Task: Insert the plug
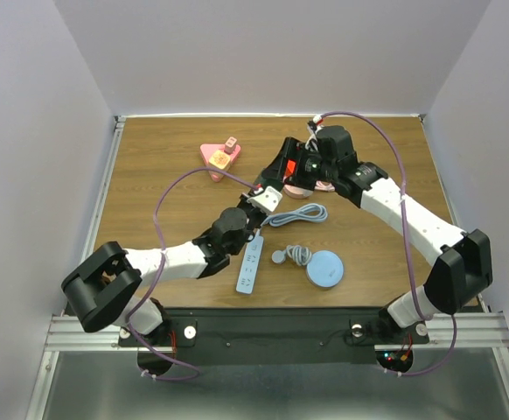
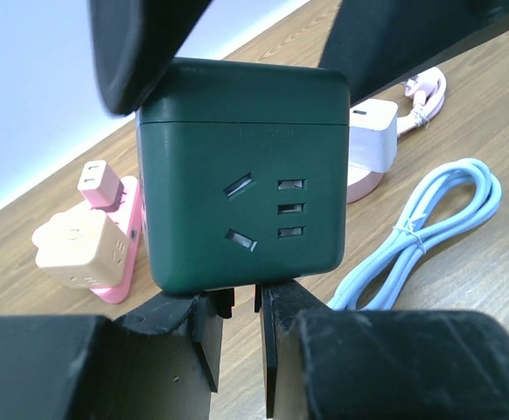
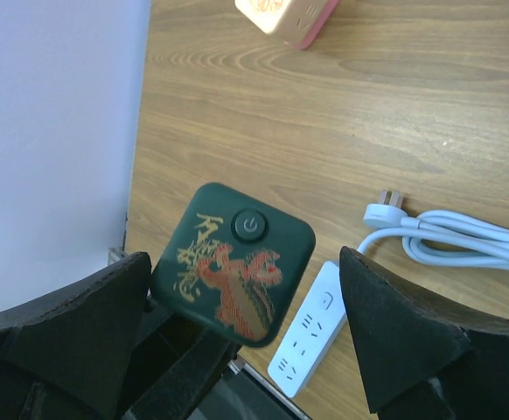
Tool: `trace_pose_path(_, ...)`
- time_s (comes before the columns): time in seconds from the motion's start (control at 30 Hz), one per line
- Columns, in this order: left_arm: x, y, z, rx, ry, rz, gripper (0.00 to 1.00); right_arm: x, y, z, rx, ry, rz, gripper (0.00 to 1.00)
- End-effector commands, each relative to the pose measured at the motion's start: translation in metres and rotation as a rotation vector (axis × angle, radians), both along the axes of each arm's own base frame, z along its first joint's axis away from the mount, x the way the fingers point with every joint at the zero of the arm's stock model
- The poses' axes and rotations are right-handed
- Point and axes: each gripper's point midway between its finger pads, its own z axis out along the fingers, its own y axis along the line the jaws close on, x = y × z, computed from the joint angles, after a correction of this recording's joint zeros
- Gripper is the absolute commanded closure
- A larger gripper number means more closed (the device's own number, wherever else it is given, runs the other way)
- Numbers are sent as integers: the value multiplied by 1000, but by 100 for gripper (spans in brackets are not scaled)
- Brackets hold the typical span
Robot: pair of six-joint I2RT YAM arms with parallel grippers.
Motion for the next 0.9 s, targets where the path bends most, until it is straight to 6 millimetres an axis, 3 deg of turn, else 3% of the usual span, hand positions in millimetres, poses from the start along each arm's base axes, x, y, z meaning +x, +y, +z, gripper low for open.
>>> trace_pose_path(0.0,4,-2,50,-75,-132,41,100,-1,10,15,26,-14,46,7)
trace_pose_path(0.4,3,-8,53,7,-179,82,100,-23,13,-7,8,77,138,11)
trace_pose_path(0.6,-2,-17,51,46,-197,75,100,-32,17,-26,-19,125,188,19)
trace_pose_path(0.7,0,-17,48,66,-195,94,100,-31,16,-25,-36,121,196,40)
trace_pose_path(0.73,0,-17,46,74,-193,98,100,-31,15,-25,-46,118,203,54)
trace_pose_path(0.8,0,-17,42,86,-188,103,100,-33,15,-28,-59,121,213,69)
trace_pose_path(0.83,1,-18,42,85,-189,105,96,-31,14,-28,-63,117,208,86)
trace_pose_path(0.87,1,-17,42,80,-183,117,81,-30,13,-31,-71,119,203,93)
